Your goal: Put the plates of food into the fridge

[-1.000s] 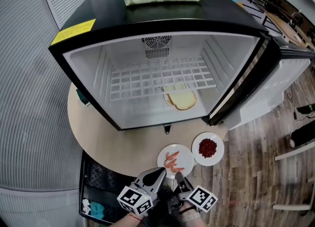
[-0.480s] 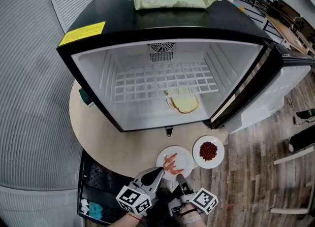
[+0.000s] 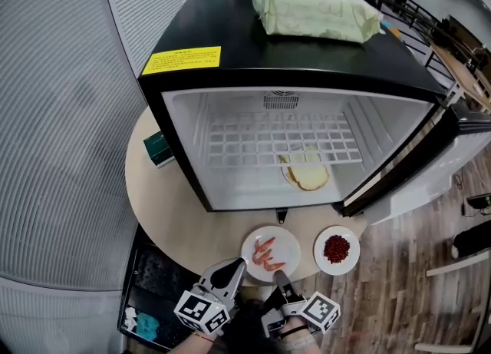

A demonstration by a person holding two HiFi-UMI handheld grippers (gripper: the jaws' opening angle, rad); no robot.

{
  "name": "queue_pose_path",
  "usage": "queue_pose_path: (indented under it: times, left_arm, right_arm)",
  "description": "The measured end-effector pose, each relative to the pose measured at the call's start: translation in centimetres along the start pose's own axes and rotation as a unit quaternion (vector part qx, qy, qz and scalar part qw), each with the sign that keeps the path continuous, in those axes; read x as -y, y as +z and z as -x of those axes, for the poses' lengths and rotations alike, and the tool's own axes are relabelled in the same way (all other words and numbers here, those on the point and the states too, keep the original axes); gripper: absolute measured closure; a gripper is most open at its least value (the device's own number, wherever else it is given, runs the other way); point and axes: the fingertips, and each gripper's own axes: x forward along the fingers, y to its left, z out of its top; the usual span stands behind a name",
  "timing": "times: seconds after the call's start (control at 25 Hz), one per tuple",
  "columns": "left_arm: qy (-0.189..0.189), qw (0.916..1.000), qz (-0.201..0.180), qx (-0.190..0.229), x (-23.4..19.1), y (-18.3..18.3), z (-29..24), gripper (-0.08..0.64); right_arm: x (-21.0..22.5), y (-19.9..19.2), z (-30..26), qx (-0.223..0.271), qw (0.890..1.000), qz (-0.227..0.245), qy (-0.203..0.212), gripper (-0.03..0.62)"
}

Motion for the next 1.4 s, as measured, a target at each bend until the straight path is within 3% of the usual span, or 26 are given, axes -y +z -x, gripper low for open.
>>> queue_pose_path:
  times: [0.36,0.56,1.0,1.4]
  left_arm:
    - [0.073,0.996,-0.013,0.049,-6.6,4.9,2.4,0.554]
    - [0.094,0.9927,-0.027,0.071,-9.7,7.9,2.4,0.554]
    - [0.109,0.989,-0.044,0.09,-13.8,12.7,-0.7,0.554]
    - [0.108,0.9873,-0.049,0.106,-17.1,14.8,-3.8,0.554]
  right_arm:
    - [-4.2,-0.9,-4.6,-0.03,0.999,0.016,0.016,0.577]
    - [-6.0,-0.6,-7.4,-0.036,0.999,0.025,0.017,0.577]
    - [-9.2,2.6,-14.1,-0.03,0.998,0.046,0.015,0.577]
    - [-10.7,4.3,-19.0,-0.03,0.998,0.049,0.003,0.577]
